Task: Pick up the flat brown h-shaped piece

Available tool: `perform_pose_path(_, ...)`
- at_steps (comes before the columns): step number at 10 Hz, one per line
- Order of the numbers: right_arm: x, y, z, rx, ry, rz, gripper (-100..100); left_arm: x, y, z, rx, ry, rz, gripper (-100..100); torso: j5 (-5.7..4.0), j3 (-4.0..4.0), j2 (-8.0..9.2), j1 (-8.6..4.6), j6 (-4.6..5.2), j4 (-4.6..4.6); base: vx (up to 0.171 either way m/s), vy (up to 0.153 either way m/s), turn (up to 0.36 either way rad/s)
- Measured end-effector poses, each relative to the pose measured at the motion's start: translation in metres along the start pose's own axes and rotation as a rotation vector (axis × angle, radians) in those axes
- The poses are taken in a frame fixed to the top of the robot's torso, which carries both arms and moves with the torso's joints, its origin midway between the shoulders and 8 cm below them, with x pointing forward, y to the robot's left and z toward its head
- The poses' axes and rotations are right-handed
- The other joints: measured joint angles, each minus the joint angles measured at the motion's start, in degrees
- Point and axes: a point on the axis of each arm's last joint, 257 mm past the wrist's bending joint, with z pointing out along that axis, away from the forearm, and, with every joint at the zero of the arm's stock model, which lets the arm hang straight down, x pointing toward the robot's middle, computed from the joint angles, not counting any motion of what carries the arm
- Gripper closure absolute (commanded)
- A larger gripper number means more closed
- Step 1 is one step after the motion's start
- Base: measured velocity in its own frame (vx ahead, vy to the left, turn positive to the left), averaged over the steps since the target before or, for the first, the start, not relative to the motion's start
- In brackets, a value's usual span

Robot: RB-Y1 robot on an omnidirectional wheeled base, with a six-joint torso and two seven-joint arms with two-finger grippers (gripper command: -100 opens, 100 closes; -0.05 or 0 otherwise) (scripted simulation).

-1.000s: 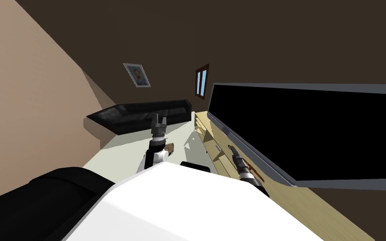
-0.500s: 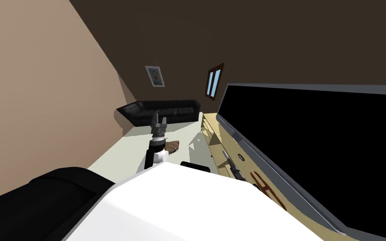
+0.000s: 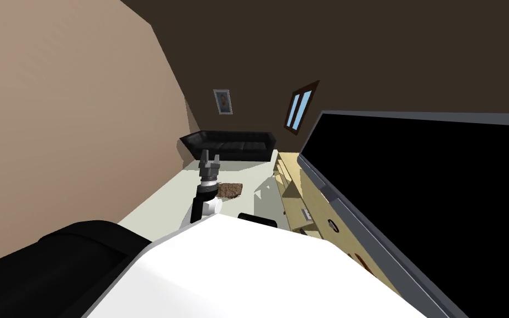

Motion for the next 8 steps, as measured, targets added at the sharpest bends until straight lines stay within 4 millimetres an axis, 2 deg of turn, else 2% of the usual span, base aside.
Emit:
perform_pose_path(2,0.025,-0.03,-0.02,0.066,0.056,-0.044,-100,0.0,0.0,0.0,0.0,0.0,0.0,0,0.02,0.03,0.06,0.01,0.04,0.0,0.02,-0.034,0.347)
perform_pose_path(3,0.036,-0.046,-0.029,0.106,0.099,-0.083,-100,0.0,0.0,0.0,0.0,0.0,0.0,0,0.0,0.02,0.04,-0.05,0.02,0.0,0.014,-0.044,0.135)
perform_pose_path(5,0.056,-0.077,-0.041,0.167,0.152,-0.129,-100,0.0,0.0,0.0,0.0,0.0,0.0,0,0.0,0.03,0.06,-0.03,0.04,0.01,0.012,-0.041,0.304)
perform_pose_path(7,0.085,-0.123,-0.068,0.25,0.241,-0.209,-100,0.0,0.0,0.0,0.0,0.0,0.0,0,-0.01,0.04,0.07,-0.13,0.05,0.01,0.012,-0.068,0.364)
perform_pose_path(8,0.095,-0.138,-0.082,0.283,0.286,-0.253,-100,0.0,0.0,0.0,0.0,0.0,0.0,0,-0.02,0.02,0.04,-0.17,0.05,0.01,0.008,-0.065,0.31)
